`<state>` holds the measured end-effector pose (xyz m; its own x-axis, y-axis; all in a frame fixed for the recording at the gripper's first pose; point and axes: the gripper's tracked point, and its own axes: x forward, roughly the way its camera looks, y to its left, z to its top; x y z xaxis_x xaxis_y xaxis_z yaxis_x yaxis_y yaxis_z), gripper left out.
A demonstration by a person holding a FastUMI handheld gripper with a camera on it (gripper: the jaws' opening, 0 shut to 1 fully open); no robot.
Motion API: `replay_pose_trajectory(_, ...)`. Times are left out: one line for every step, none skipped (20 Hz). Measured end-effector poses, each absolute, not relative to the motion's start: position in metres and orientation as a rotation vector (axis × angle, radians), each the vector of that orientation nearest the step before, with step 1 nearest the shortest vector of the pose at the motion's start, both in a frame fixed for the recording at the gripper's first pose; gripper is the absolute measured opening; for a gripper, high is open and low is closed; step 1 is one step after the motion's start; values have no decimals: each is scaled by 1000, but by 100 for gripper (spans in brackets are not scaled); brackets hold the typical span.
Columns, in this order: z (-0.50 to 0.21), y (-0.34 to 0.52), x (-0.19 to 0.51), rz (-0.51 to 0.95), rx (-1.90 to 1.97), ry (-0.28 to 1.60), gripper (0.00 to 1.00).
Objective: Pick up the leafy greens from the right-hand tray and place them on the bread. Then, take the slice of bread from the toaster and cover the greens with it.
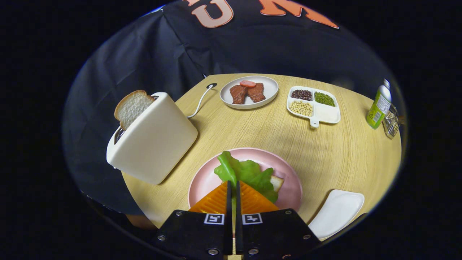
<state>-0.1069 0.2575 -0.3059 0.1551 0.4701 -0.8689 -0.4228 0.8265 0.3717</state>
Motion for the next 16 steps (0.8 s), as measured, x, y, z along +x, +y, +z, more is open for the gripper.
replay_pose_trajectory(-305, 259, -107, 640, 47, 1265, 5)
replay_pose_trajectory(-306, 264, -107, 641, 51, 1264, 6)
replay_pose_trajectory(-305, 265, -107, 634, 39, 1268, 7)
replay_pose_trajectory(-301, 264, -106, 631, 30, 1262, 11)
replay_pose_trajectory(-296, 266, -102, 631, 27, 1247, 11)
replay_pose_trajectory(-290, 269, -100, 627, 28, 1236, 15)
replay_pose_trajectory(-283, 272, -97, 627, 36, 1227, 17)
replay_pose_trajectory(-277, 274, -94, 622, 44, 1218, 22)
replay_pose_trajectory(-270, 277, -90, 623, 51, 1208, 25)
replay_pose_trajectory(-263, 282, -87, 631, 63, 1194, 28)
replay_pose_trajectory(-255, 288, -84, 644, 78, 1178, 30)
replay_pose_trajectory(-247, 295, -81, 652, 95, 1167, 36)
replay_pose_trajectory(-238, 303, -80, 669, 120, 1159, 41)
replay_pose_trajectory(-232, 312, -78, 677, 138, 1152, 61)
replay_pose_trajectory(-226, 317, -74, 678, 138, 1138, 79)
replay_pose_trajectory(-219, 322, -67, 676, 131, 1119, 96)
